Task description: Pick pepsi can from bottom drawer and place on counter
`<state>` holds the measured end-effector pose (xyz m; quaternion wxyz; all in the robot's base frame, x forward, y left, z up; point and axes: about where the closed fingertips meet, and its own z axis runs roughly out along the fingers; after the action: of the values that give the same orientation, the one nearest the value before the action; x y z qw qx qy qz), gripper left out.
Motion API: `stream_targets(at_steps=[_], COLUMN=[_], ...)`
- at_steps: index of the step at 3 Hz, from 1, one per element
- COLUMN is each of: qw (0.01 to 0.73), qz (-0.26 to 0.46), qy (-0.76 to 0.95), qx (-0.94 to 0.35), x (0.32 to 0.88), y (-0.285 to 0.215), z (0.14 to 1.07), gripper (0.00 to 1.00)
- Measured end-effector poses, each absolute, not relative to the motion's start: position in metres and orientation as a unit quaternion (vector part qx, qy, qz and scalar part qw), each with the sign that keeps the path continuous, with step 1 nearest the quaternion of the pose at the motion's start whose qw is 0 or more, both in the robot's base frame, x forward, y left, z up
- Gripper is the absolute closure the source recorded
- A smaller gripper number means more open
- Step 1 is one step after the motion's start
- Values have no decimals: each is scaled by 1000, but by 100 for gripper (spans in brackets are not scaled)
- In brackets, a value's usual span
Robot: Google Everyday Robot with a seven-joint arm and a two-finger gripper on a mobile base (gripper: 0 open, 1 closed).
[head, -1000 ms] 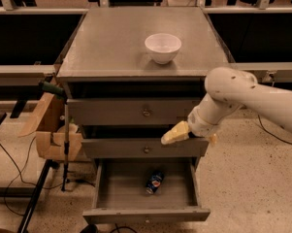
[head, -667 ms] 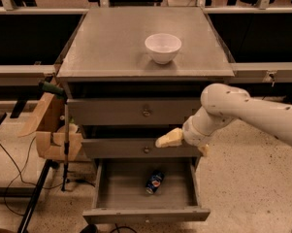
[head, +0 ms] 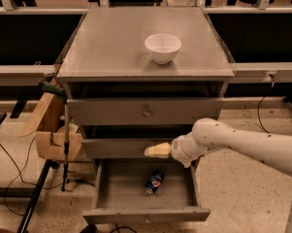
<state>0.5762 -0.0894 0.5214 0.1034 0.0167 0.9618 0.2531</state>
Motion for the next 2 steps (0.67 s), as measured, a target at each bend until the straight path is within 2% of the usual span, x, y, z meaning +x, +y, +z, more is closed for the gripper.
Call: stream_targets(at_steps=[2], qw=[115], qz=[256], qy=[959], qx=[20], x=[583], y=[-86], z=[520], gripper=[0])
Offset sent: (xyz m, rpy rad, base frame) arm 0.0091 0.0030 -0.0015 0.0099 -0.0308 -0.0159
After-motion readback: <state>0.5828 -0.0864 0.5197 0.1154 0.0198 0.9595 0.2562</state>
